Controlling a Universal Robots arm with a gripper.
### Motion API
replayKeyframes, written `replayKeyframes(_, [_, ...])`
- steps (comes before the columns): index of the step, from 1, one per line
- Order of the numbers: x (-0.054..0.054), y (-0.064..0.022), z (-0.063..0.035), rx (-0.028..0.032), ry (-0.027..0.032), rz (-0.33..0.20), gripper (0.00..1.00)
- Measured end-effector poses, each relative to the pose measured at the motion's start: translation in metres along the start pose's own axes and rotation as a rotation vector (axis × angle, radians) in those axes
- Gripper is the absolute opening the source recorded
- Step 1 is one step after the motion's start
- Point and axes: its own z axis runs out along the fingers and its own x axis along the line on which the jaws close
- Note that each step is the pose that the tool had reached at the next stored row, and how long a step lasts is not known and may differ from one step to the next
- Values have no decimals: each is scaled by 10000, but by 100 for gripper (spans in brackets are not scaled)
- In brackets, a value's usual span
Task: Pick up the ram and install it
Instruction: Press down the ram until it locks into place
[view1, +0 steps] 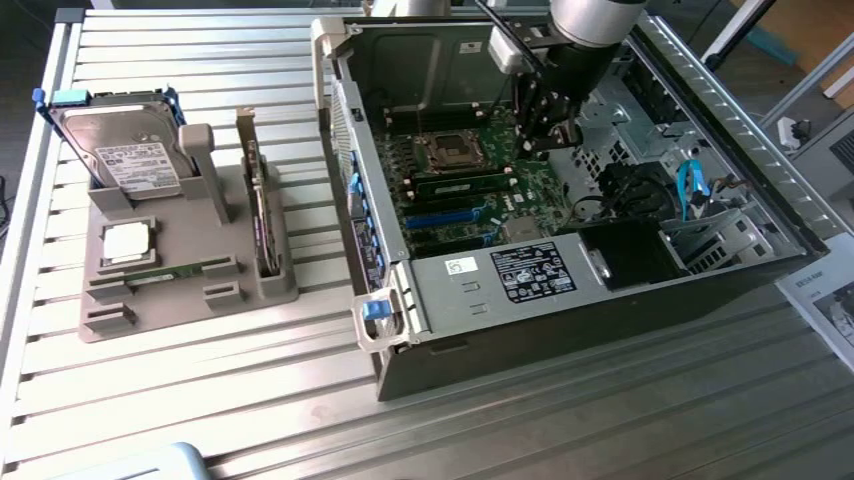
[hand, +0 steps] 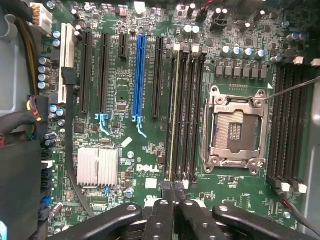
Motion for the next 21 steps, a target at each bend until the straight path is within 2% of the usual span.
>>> replayKeyframes(9, [5,3,203,0,0,0,10])
replayKeyframes(14, [11,6,384,-3,6,0,10])
replayKeyframes(18, [10,6,407,-2,0,0,10])
replayKeyframes(21, [9,5,352,-2,4,1,10])
